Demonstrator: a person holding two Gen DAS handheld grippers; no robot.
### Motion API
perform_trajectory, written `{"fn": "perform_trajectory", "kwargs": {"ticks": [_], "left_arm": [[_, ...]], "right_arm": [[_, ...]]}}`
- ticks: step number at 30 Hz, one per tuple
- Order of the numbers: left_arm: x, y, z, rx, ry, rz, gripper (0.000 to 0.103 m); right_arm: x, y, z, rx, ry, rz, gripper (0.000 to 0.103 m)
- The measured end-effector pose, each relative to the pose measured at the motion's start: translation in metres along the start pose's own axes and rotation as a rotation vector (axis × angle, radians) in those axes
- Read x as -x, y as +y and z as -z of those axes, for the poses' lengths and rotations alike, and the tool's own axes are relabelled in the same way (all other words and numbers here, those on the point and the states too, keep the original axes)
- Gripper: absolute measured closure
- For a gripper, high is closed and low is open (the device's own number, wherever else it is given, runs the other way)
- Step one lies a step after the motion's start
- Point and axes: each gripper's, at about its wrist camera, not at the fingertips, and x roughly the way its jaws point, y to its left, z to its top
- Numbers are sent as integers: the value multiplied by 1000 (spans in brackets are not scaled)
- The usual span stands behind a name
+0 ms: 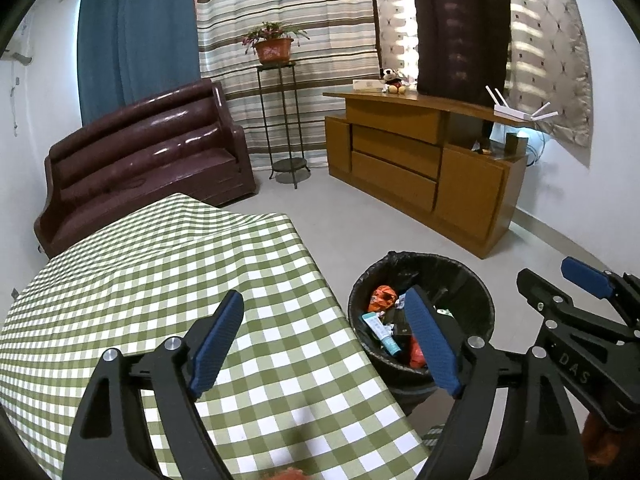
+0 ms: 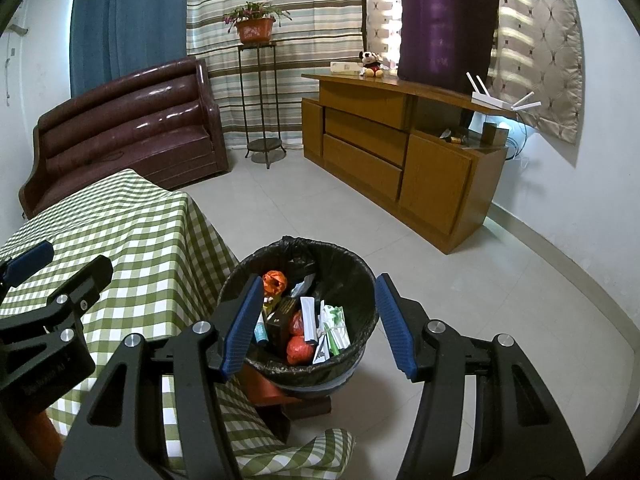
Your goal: Collect trash
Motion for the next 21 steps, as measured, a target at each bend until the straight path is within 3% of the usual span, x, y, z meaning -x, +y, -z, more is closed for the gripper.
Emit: {"fn": "perform_trajectory", "kwargs": {"ticks": [14, 17, 21], "left_arm": [[-2, -2, 1, 6, -1, 21, 20], [-5, 2, -1, 19, 17, 17, 20], [-11, 11, 1, 27, 51, -3, 20]], "right_arm": [[0, 0, -1, -1, 1, 3, 47], [0, 0, -1, 0, 0, 2, 39], [1, 5, 4, 8, 8, 0, 37]]}}
